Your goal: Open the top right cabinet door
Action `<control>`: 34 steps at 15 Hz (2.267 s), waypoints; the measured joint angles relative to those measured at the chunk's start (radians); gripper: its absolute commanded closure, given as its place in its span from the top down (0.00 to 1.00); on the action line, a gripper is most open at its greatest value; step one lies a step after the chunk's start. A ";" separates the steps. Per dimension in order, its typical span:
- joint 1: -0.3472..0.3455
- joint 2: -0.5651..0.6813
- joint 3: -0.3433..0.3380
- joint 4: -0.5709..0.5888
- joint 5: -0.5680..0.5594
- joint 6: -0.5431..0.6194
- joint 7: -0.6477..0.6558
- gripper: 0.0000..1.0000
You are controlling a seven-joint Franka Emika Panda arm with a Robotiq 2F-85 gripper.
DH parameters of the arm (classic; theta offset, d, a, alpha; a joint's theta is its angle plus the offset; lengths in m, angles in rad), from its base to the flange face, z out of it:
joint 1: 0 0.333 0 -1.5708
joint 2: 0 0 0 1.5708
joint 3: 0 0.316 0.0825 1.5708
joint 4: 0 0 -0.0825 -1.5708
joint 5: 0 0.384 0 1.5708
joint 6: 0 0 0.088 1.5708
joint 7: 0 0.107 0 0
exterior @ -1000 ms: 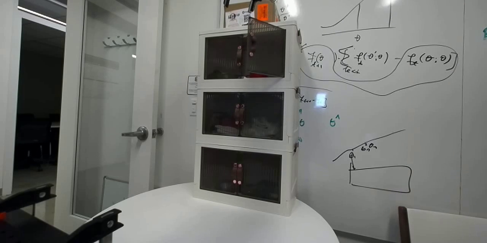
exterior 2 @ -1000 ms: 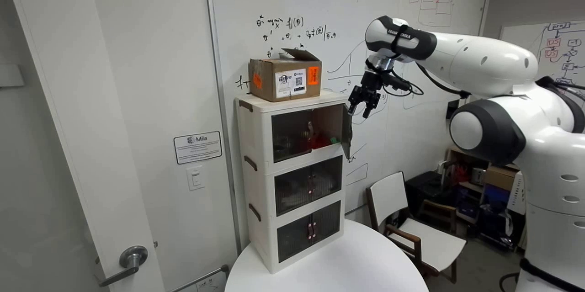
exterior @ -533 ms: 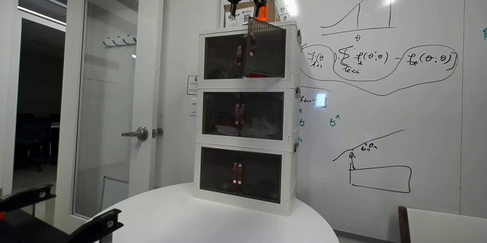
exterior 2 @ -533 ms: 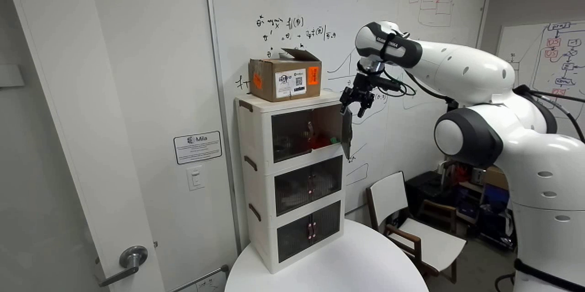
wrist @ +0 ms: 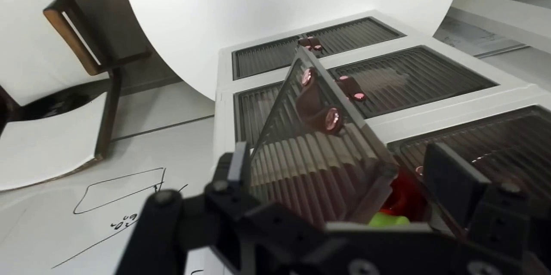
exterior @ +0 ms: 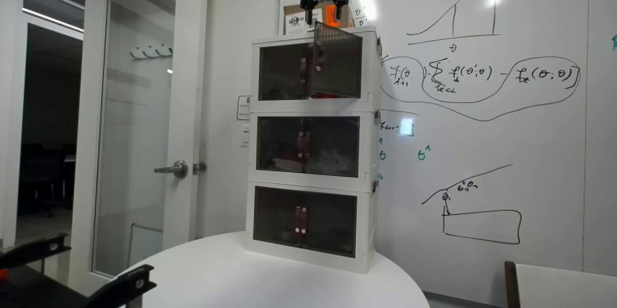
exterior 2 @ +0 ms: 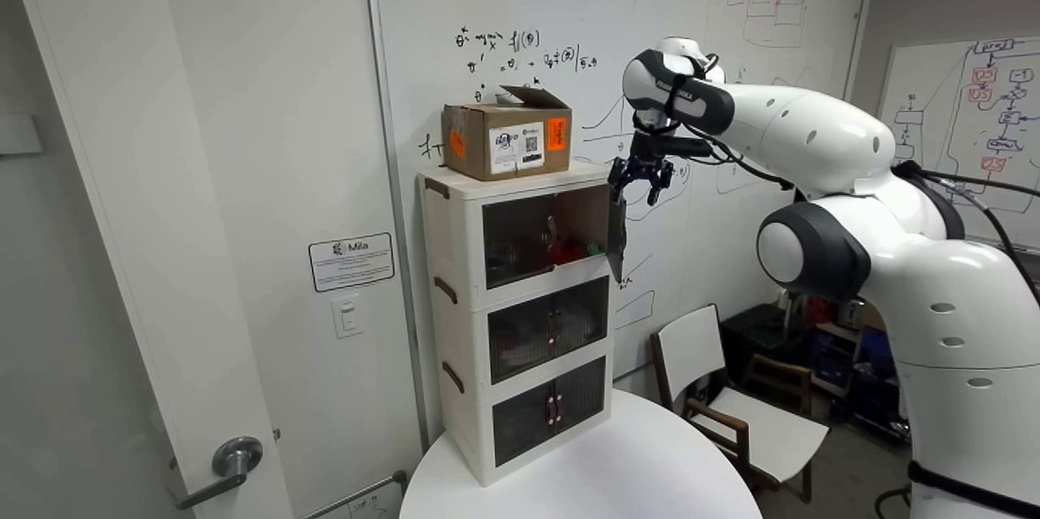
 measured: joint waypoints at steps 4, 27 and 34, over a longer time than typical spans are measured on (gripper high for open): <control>-0.004 0.034 -0.009 0.030 -0.003 0.000 0.054 1.00; -0.145 0.206 -0.057 0.222 -0.077 -0.015 -0.455 1.00; -0.151 0.243 -0.050 0.293 -0.064 0.102 -0.674 1.00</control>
